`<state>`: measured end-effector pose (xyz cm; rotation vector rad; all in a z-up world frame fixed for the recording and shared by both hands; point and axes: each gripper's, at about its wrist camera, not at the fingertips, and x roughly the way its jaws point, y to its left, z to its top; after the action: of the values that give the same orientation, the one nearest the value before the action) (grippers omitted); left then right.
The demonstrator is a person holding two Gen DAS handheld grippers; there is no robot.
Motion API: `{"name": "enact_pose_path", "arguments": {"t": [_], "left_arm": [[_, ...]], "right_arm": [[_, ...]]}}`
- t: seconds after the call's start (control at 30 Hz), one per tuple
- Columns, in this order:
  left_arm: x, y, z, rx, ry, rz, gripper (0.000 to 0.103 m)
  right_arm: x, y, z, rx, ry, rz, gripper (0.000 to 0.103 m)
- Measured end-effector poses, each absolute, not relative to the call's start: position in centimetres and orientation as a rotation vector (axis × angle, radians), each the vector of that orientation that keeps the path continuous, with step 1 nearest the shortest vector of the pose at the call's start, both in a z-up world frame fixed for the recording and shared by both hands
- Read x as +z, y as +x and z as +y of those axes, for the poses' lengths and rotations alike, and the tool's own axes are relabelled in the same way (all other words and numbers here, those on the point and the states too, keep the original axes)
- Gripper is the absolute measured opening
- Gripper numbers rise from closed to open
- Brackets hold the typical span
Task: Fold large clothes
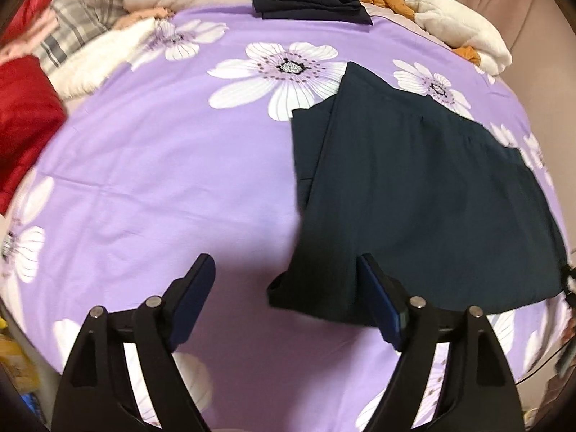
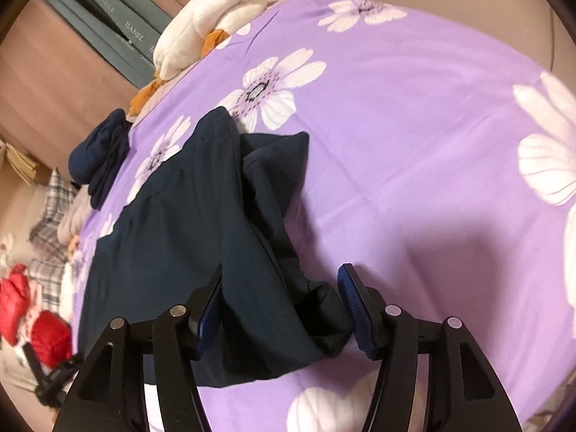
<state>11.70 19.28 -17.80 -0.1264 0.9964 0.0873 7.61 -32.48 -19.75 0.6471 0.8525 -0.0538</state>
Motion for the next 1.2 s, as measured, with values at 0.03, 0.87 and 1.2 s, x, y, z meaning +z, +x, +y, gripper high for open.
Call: {"name": "enact_pose_path", "arguments": {"t": [0.03, 0.87, 1.2], "left_arm": [[-17.7, 11.4, 19.2, 0.095, -0.109, 0.993, 0.083], [-17.1, 11.8, 10.8, 0.086, 0.023, 0.918, 0.103], [-18.4, 10.4, 12.0, 0.129, 0.054, 0.965, 0.103]], "right_arm": [[-19.5, 7.5, -32.5, -0.065, 0.635, 0.852, 0.061], [-18.5, 10.1, -24.0, 0.046, 0.212, 0.830, 0.061], [-18.2, 9.0, -24.3, 0.034, 0.212, 0.853, 0.061]]}}
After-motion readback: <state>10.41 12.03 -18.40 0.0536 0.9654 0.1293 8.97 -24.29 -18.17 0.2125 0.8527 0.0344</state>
